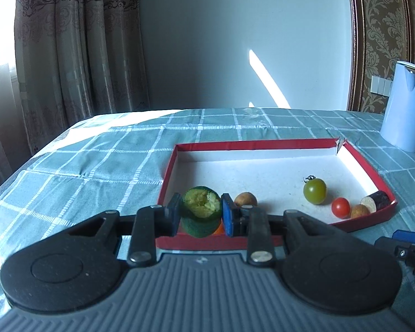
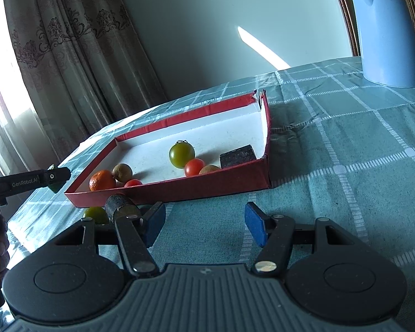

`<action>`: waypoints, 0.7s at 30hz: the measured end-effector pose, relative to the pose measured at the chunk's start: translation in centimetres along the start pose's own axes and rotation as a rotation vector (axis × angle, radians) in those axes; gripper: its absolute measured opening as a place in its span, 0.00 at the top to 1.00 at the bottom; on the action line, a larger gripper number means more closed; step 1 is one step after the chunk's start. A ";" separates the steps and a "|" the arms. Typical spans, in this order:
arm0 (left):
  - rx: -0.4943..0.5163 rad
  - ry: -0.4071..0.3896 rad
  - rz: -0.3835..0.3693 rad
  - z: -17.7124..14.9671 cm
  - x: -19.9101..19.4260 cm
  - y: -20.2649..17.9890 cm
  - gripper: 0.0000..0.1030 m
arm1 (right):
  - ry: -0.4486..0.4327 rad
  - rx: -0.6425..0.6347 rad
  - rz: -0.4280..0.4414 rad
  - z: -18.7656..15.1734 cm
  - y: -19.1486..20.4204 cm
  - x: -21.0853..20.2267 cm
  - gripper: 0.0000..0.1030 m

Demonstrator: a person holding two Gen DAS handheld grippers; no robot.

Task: Organize fruits
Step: 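Carry the cucumber chunk into the tray and open the left gripper, then move the right gripper to the grey cylindrical chunk and close on it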

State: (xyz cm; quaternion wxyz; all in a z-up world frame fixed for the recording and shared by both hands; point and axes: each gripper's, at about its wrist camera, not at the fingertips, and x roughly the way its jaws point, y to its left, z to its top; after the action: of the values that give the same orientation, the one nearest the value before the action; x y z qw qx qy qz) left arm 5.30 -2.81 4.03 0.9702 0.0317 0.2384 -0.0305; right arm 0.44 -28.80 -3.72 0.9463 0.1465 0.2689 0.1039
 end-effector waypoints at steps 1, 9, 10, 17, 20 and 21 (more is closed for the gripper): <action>0.003 0.003 -0.010 0.3 0.4 -0.5 0.73 | 0.001 0.002 0.001 0.0 0.0 0.0 0.39; 0.017 0.048 -0.063 1.6 4.4 -3.8 0.73 | 0.017 0.017 0.008 0.1 -0.2 0.3 0.39; 0.023 0.055 -0.063 1.6 4.8 -4.0 0.72 | 0.018 0.019 0.009 0.1 -0.3 0.3 0.39; 0.045 0.023 -0.037 1.0 4.1 -4.0 0.48 | 0.005 0.004 0.016 0.0 0.0 0.0 0.31; 0.027 0.010 -0.055 0.6 2.3 -2.7 0.45 | -0.007 -0.010 0.033 0.0 0.1 -0.2 0.31; 0.036 0.001 -0.044 0.2 1.6 -2.2 0.35 | -0.009 -0.023 0.036 0.0 0.3 -0.3 0.31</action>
State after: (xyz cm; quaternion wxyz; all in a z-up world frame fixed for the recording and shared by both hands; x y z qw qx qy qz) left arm 6.60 -5.06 3.37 0.9684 0.0439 0.2391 -0.0562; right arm 0.17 -28.55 -3.49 0.9470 0.1411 0.2607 0.1235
